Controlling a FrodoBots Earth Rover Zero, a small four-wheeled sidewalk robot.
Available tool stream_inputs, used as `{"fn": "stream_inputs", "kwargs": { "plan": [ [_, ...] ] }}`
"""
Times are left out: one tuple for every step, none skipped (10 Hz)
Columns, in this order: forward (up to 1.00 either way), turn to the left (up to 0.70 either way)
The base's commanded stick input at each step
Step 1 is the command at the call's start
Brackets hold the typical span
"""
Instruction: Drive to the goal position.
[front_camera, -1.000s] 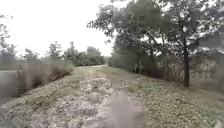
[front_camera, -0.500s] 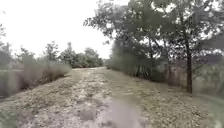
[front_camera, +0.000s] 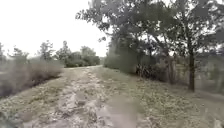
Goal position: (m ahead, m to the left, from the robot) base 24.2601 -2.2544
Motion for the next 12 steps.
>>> {"fn": "stream_inputs", "kwargs": {
  "plan": [
    [0.7,0.35],
    [0.7,0.35],
    [0.7,0.35],
    [0.7,0.35],
    [0.7,0.35],
    [0.7,0.35],
    [0.7,0.27],
    [0.7,0.09],
    [0.7,0.0],
    [0.7,0.0],
    [0.7,0.0],
    [0.7,0.0]
  ]
}}
